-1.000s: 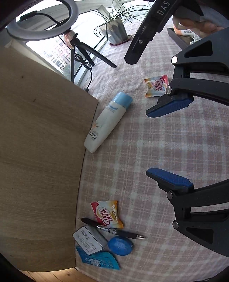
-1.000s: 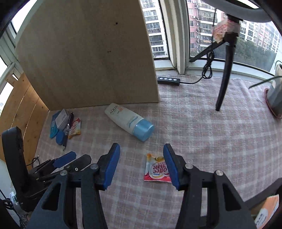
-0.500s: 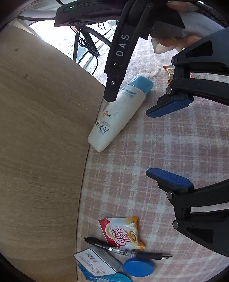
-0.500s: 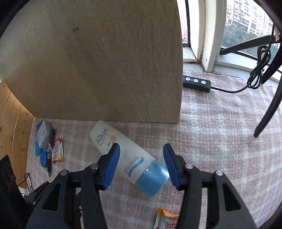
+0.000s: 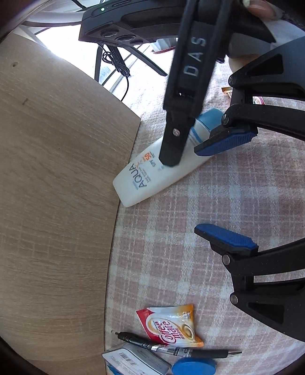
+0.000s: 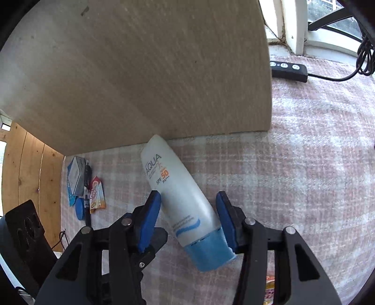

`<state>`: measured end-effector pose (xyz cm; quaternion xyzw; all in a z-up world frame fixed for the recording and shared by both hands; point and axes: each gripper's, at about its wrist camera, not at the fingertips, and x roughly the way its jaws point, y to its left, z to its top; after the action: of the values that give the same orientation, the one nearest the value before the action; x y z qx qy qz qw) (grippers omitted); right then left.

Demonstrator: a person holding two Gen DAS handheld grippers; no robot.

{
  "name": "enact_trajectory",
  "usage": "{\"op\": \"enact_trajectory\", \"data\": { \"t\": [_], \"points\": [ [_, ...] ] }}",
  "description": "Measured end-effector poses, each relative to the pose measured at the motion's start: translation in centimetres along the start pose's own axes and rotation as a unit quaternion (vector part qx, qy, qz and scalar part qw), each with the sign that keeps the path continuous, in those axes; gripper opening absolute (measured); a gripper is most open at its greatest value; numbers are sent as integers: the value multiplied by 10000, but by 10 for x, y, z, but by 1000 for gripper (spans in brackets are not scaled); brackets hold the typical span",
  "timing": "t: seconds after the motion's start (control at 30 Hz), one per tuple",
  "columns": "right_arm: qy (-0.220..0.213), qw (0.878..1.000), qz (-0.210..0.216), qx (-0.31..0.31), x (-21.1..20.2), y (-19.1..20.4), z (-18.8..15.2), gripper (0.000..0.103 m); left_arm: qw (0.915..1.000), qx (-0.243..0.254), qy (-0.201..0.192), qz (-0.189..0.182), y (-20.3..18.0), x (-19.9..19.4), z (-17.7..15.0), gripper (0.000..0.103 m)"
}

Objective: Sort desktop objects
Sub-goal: 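Grasp the AQUA sunscreen bottle with the right gripper and lift it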

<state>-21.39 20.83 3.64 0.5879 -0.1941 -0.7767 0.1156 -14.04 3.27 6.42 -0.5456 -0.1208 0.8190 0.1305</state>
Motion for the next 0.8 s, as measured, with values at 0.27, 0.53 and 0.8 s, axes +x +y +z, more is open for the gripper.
{"op": "enact_trajectory", "data": {
  "t": [0.27,0.53,0.8],
  "points": [
    [-245,9990,-301,-234,0,4,4,48,9992,112,-382,-71,-12,5,3,58],
    [-215,9994,-154,-201,-6,-4,8,42,9987,221,-286,-357,-29,13,4,64],
    [83,9995,299,-107,4,-1,-2,35,9977,217,-222,-596,-29,21,2,48]
  ]
}}
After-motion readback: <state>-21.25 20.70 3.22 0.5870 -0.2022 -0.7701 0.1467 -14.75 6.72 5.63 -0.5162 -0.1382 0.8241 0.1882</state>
